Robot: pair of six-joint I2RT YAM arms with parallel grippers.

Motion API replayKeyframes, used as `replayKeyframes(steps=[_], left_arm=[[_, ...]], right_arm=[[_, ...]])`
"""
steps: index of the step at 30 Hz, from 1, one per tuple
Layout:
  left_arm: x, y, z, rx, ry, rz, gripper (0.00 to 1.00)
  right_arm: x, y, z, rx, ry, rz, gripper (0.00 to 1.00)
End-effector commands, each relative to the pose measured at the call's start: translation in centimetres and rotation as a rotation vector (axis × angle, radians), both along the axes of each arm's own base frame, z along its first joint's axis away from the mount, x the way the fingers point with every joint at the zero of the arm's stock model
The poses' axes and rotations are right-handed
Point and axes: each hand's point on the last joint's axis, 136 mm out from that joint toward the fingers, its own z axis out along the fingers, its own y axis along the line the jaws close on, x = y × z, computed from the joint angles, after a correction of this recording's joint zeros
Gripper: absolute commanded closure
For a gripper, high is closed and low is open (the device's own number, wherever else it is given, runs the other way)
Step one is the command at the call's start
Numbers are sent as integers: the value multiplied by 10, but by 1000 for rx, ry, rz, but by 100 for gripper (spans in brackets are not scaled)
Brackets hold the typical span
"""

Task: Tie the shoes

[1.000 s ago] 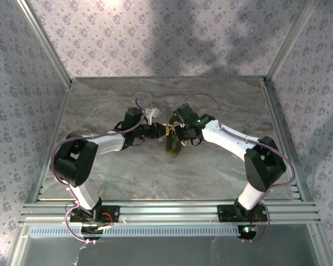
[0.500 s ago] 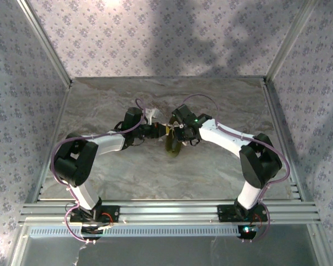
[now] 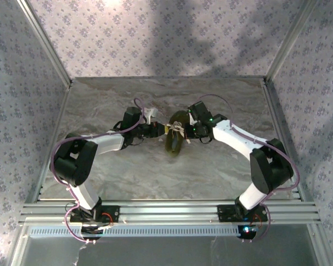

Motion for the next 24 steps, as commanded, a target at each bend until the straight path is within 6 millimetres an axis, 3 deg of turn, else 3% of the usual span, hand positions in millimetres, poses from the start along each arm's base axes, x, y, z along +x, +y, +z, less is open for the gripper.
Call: replayKeyframes(steps=[1, 7, 19, 24], left_arm=[[7, 1, 11, -10, -22, 11, 100], [22, 13, 5, 34, 11, 81, 100], [60, 30, 15, 83, 13, 155, 100], [65, 38, 5, 108, 38, 183, 100]], right_arm=[[-6, 10, 9, 98, -2, 76, 100], [-4, 2, 10, 135, -8, 65, 100], [4, -19, 20, 148, -35, 3, 100], [9, -35, 19, 114, -35, -60, 100]])
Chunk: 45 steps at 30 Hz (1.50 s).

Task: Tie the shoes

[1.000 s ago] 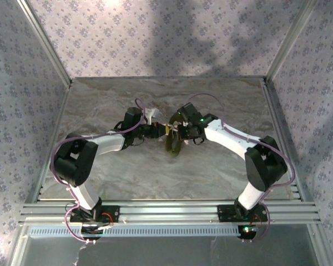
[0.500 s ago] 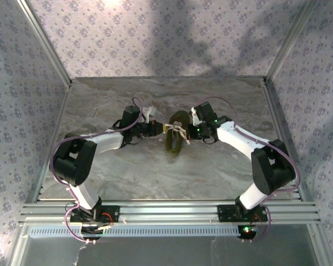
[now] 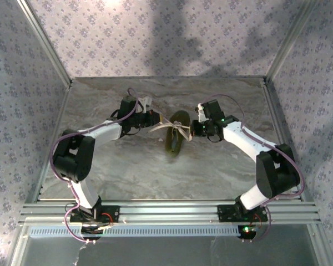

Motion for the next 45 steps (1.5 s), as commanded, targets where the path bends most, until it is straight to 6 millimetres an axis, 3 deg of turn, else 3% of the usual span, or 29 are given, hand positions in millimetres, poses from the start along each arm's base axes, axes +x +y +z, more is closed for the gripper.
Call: replayKeyframes(steps=[1, 21, 24, 29, 32, 36, 42, 45], left_arm=[[11, 12, -7, 35, 5, 41, 100], [8, 44, -29, 77, 45, 131, 100], [6, 38, -25, 48, 36, 99, 100], [-2, 18, -18, 8, 11, 3, 100], [-5, 10, -18, 5, 8, -22, 100], [-6, 8, -19, 1, 12, -27, 100], [-7, 7, -18, -2, 11, -30, 100], [-7, 6, -19, -8, 16, -33, 100]], right_arm=[[0, -16, 4, -32, -3, -57, 100], [-4, -75, -7, -227, 41, -300, 100], [-5, -62, -6, -187, 30, -243, 100], [-6, -5, 9, -124, -56, 19, 100], [-2, 15, 12, -168, -105, 130, 77], [15, 17, 3, -209, -111, 186, 74], [13, 22, -22, -215, -80, 318, 57], [24, 24, -18, -202, -100, 324, 54]])
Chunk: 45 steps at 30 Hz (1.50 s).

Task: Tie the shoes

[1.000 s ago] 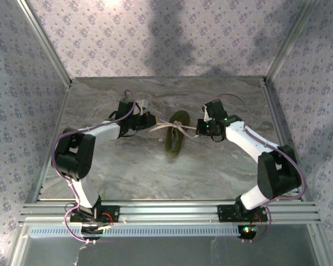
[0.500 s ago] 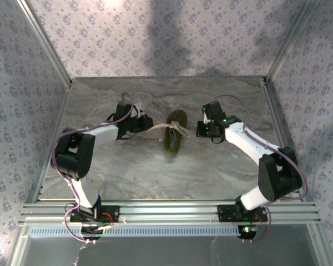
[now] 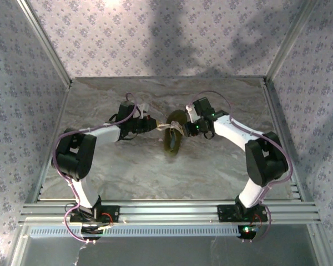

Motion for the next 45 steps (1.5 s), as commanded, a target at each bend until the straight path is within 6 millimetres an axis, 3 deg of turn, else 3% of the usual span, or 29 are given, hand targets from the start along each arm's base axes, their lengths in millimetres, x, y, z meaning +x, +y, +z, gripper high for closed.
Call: replayKeyframes(steps=[1, 11, 22, 29, 45], left_arm=[[6, -8, 14, -31, -50, -30, 100], [5, -10, 13, -40, -47, -36, 100], [5, -10, 14, -44, -46, -43, 100], [6, -11, 14, -48, -46, -46, 100], [5, -10, 14, -47, -49, -43, 100]], right_arm=[[12, 8, 10, 20, -35, 69, 54], [23, 19, 0, 14, -12, 99, 53], [14, 45, -3, 54, 20, 204, 51], [15, 48, -2, 55, 26, 214, 50], [18, 48, 9, 38, -8, 200, 81]])
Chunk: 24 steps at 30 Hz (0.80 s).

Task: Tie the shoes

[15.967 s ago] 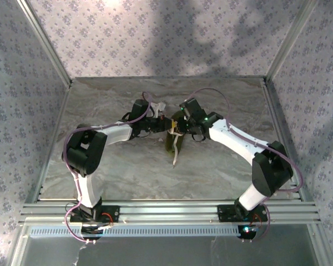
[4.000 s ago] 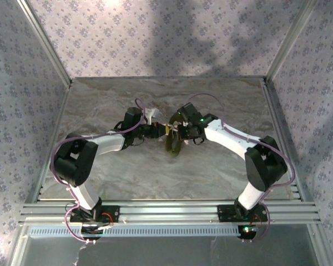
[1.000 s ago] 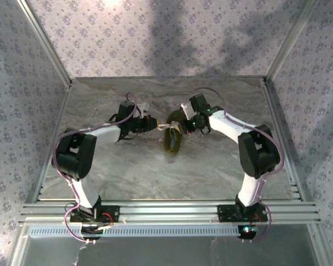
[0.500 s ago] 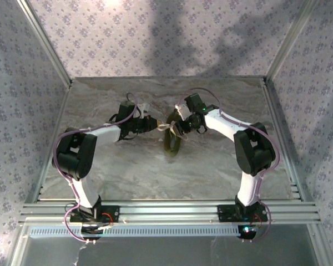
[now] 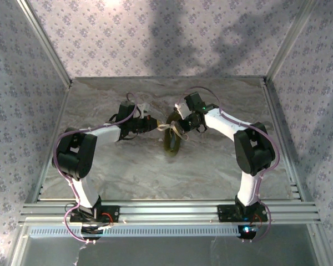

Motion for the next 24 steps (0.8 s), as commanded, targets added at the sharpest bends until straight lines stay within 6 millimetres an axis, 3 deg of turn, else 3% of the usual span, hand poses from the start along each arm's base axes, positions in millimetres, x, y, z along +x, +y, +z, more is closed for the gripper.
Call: replayKeyframes(steps=[1, 9, 24], left_arm=[[5, -6, 12, -25, -40, -21, 100], [9, 0, 11, -2, -41, 2, 100], [23, 36, -7, 314, -48, 91, 100]], right_arm=[[0, 3, 13, -7, -21, 10, 82], [-2, -2, 21, -25, -48, -11, 100], [-6, -37, 22, -136, -80, -172, 100]])
